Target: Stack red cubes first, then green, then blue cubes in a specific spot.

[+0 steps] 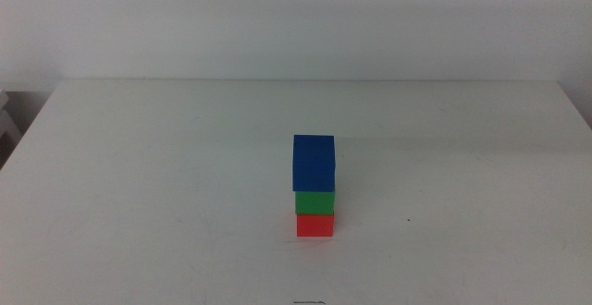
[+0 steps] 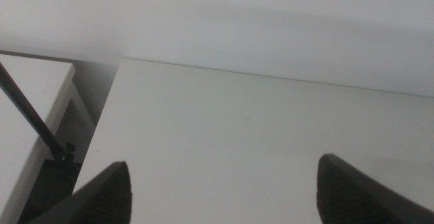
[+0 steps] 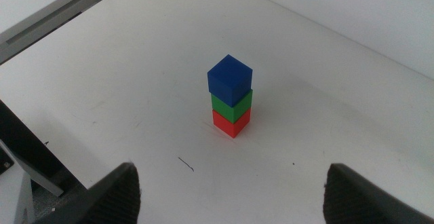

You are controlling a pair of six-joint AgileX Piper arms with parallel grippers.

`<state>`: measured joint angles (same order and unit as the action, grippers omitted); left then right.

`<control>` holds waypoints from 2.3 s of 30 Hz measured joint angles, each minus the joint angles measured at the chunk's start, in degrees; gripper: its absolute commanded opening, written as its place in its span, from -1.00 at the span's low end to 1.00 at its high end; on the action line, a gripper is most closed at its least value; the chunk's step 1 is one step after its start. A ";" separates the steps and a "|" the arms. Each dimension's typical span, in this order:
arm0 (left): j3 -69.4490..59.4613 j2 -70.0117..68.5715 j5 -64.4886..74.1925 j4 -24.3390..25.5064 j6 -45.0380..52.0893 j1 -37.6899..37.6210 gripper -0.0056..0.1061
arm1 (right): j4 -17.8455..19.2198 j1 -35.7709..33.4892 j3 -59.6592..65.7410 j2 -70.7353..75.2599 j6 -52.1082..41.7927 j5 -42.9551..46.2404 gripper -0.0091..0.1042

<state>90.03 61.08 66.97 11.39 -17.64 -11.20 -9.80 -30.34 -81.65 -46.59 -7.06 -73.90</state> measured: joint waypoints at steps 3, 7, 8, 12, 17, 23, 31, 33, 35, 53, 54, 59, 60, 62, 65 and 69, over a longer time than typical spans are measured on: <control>-0.31 -0.33 0.00 0.29 0.00 0.00 0.78 | 0.00 0.00 0.00 0.00 0.00 0.00 0.82; -0.36 -0.27 -0.05 0.66 0.05 0.00 0.78 | 0.00 0.00 0.00 0.00 0.00 0.00 0.82; -0.50 -0.27 -0.19 0.67 0.05 0.00 0.78 | 0.00 0.00 0.00 0.00 0.00 0.00 0.82; -3.51 -1.19 -0.95 0.51 0.07 0.00 0.78 | 0.00 0.00 0.00 0.00 0.00 0.00 0.82; -14.29 -8.19 -11.68 0.63 0.25 0.00 0.78 | 0.00 0.00 0.00 0.00 0.00 0.00 0.82; -31.06 -19.55 -28.56 0.68 0.25 0.00 0.78 | 0.00 0.00 0.00 0.00 0.00 0.00 0.82; -45.71 -32.59 -34.81 0.68 0.25 0.00 0.78 | 0.00 0.00 0.00 0.00 0.00 0.00 0.82; -48.34 -35.79 -35.38 0.68 0.25 0.00 0.78 | 0.00 0.00 0.00 0.00 0.00 0.00 0.82; -50.30 -38.44 -35.79 0.73 0.25 0.00 0.78 | 0.00 0.00 0.00 0.00 0.00 0.00 0.82; -59.52 -46.68 -36.32 -3.25 0.43 0.00 0.78 | 5.20 0.00 12.91 1.05 0.00 34.05 0.82; -60.04 -46.73 -36.57 -3.39 0.43 0.00 0.78 | 5.20 0.00 15.62 1.05 0.00 40.45 0.82; -63.67 -48.08 -40.00 -2.35 0.43 0.77 0.78 | 5.15 2.43 30.61 0.92 0.00 60.59 0.82; -64.47 -48.50 -40.81 -1.79 0.43 1.78 0.78 | 4.97 3.92 34.07 0.92 0.00 63.40 0.82; -66.31 -49.38 -42.13 -1.54 0.43 4.69 0.78 | 3.40 7.23 40.33 1.53 0.00 66.93 0.82; -69.96 -51.53 -43.56 -4.39 0.43 9.22 0.78 | 0.47 13.12 49.17 4.21 0.00 70.86 0.82; -75.78 -56.23 -43.91 -10.43 0.43 13.42 0.78 | 2.20 19.02 59.76 13.70 0.00 73.90 0.82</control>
<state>14.25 4.85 23.06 0.96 -17.22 2.22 -7.60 -11.32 -21.88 -32.89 -7.06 0.00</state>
